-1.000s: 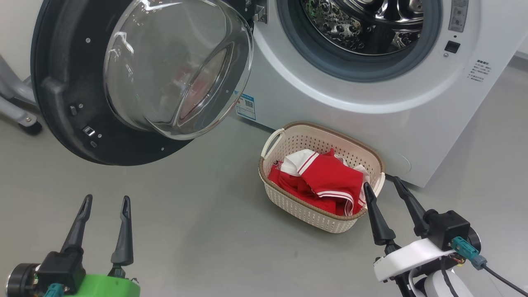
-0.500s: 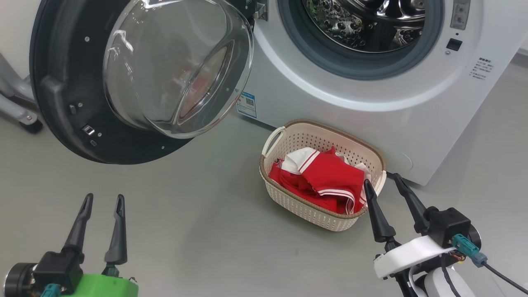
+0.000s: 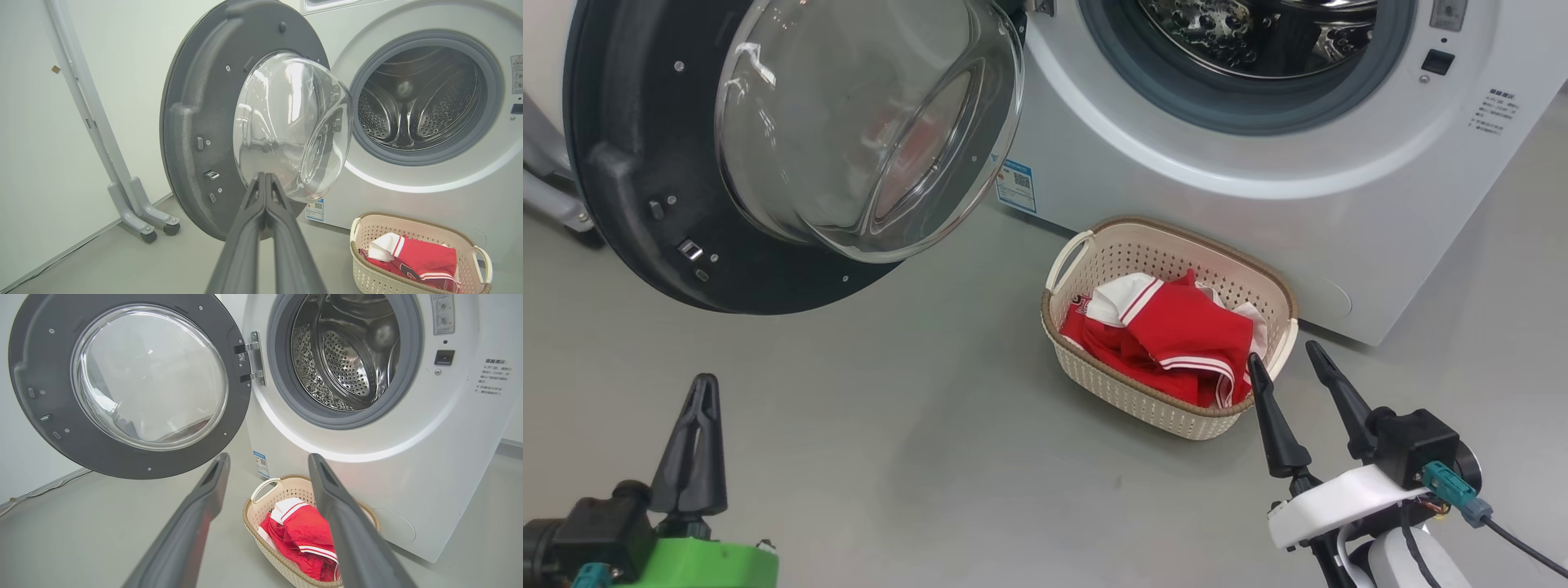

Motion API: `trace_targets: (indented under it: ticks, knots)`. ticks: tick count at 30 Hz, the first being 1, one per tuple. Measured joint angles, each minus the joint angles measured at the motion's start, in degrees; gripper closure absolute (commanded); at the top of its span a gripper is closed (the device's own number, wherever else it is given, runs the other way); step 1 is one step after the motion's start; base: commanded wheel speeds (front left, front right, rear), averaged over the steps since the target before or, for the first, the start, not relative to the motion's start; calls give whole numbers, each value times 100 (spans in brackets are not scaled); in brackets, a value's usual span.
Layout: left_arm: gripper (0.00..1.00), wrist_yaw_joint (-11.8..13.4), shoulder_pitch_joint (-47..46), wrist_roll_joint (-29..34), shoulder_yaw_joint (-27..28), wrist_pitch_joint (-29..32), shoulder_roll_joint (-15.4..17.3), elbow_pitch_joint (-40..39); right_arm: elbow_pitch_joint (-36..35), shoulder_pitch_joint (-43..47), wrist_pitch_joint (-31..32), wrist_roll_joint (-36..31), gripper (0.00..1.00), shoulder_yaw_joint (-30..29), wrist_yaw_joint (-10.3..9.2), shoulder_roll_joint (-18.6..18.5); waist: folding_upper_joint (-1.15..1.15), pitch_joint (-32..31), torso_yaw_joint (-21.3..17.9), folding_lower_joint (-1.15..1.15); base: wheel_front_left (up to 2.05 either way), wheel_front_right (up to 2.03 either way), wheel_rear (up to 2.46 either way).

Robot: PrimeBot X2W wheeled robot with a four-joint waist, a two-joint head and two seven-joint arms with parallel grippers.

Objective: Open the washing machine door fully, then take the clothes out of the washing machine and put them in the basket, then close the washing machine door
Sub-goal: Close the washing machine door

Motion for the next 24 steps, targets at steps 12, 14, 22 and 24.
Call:
trace_targets:
  ticks: [12, 14, 22, 24]
  knots:
    - [100, -8, -560, -679, 950, -25, 359, -174, -164, -118, 119, -147, 0, 10, -58, -171, 0, 367, -78, 0, 0, 0, 0]
    - [100, -9, -723, -813, 1131, -25, 498, -186, -202, -129, 168, -170, 0, 24, -58, -205, 0, 446, -125, 0, 0, 0, 0]
    - [100, -52, -1437, -1638, 2083, 34, 1250, 282, -376, -281, 304, -255, 0, 47, -60, -297, 0, 773, -388, 0, 0, 0, 0]
    - [100, -52, -1609, -1897, 2356, 113, 1410, 467, -422, -310, 312, -263, 0, 45, -69, -303, 0, 853, -468, 0, 0, 0, 0]
